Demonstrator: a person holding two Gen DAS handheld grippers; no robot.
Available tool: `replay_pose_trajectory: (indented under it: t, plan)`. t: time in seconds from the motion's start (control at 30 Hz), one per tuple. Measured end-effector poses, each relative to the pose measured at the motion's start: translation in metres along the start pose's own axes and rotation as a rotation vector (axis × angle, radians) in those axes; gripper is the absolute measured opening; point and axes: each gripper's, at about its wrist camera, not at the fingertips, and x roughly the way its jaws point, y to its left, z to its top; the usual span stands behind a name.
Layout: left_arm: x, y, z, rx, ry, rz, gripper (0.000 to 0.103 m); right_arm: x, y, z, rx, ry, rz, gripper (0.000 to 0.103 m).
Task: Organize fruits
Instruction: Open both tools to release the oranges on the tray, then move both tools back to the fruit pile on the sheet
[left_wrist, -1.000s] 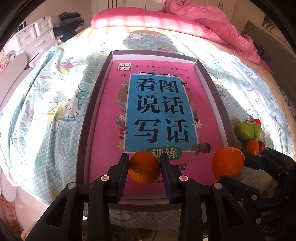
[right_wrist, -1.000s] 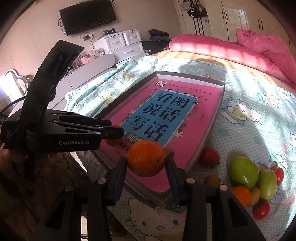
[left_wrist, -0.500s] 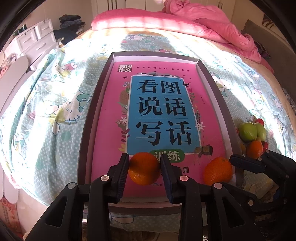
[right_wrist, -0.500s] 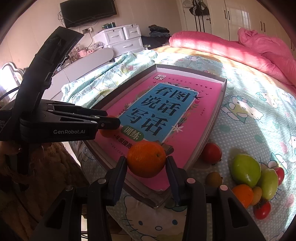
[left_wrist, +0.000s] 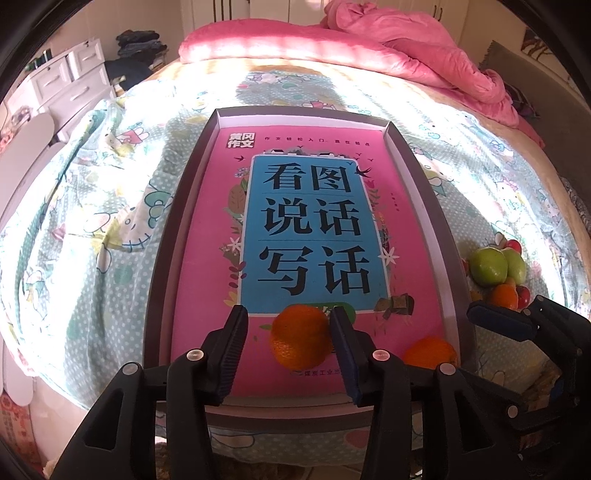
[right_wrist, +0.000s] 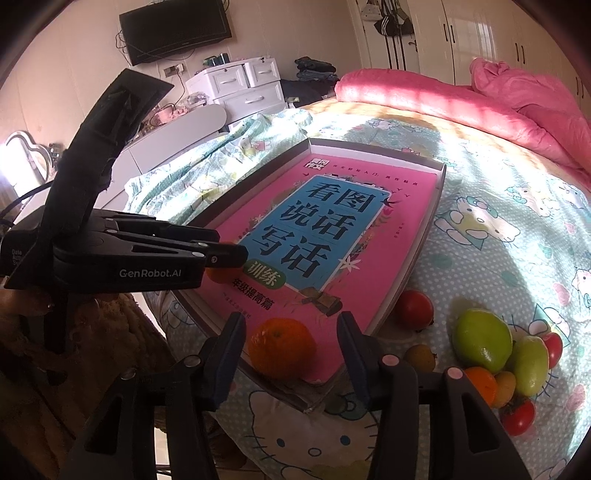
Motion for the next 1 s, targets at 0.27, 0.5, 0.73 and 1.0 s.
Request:
replay_pose_trajectory:
  t: [0.27, 0.5, 0.73, 1.0]
  plan:
    - [-0.005, -0.006, 0.004, -0.001, -0.03, -0.003, 0.064, -0.008, -0.005, 0.001, 0.015, -0.019, -0.007, 0.054]
    - [-0.012, -0.01, 0.008, -0.014, -0.063, -0.009, 0.072, -0.016, -0.011, 0.001, 0.036, -0.041, -0.015, 0.057]
    - [-0.018, -0.013, 0.01, -0.04, -0.088, -0.007, 0.076, -0.026, -0.02, 0.001, 0.062, -0.067, -0.028, 0.062]
    - [-0.027, -0.019, 0.011, -0.037, -0.122, -0.021, 0.077, -0.038, -0.027, -0.001, 0.085, -0.094, -0.054, 0.067]
